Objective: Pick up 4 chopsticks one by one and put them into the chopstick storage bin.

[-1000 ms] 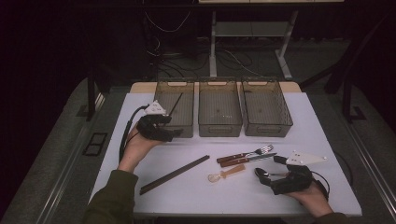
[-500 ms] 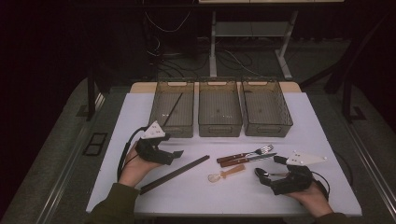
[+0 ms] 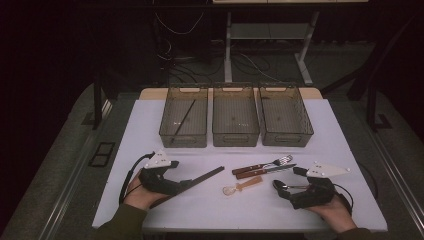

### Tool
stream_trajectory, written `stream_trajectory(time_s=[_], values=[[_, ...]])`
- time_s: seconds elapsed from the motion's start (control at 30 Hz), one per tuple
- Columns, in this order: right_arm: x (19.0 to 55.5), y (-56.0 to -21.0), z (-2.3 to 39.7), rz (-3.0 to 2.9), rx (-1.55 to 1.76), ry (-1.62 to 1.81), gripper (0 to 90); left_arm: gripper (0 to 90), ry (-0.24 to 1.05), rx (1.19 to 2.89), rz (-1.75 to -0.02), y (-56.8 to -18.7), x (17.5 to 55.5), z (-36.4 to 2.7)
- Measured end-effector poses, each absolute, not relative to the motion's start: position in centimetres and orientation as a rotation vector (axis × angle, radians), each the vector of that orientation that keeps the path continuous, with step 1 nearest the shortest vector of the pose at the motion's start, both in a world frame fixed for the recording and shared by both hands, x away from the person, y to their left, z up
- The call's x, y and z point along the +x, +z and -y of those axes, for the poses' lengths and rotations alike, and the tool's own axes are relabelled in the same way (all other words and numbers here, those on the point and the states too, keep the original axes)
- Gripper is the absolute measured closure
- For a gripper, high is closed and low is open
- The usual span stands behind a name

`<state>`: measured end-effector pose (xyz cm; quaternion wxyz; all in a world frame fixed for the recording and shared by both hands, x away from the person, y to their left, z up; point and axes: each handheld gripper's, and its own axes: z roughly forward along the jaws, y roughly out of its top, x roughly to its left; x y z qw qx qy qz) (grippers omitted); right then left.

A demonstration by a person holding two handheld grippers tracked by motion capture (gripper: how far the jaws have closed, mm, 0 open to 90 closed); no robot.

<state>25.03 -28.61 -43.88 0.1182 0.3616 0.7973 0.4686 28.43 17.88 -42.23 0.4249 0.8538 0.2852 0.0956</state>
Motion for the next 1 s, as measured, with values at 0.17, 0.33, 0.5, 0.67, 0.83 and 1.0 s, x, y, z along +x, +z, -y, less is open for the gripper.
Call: stream_trajectory(time_s=[0.17, 0.33, 0.5, 0.67, 0.83, 1.0], values=[[25.0, -43.9, 28.6, -2.332, 1.058, 1.367, 1.1, 36.9, 0.226, 2.148, -0.712, -42.8, 28.1, -18.4], [25.0, -43.9, 28.6, -2.332, 1.059, 1.367, 1.1, 56.6, 0.212, 2.156, -0.727, -43.0, 28.1, -18.7], [25.0, -43.9, 28.5, -2.336, 1.056, 1.366, 1.1, 69.5, 0.195, 2.173, -0.731, -43.0, 28.1, -18.7], [25.0, -43.9, 28.5, -2.336, 1.055, 1.365, 1.1, 77.3, 0.166, 2.199, -0.733, -43.4, 28.3, -18.7], [24.9, -43.9, 28.5, -2.337, 1.053, 1.365, 1.1, 80.2, 0.146, 2.213, -0.737, -43.8, 28.5, -18.6], [25.0, -43.9, 28.5, -2.337, 1.053, 1.365, 1.1, 80.1, 0.134, 2.231, -0.725, -44.0, 28.7, -18.6]])
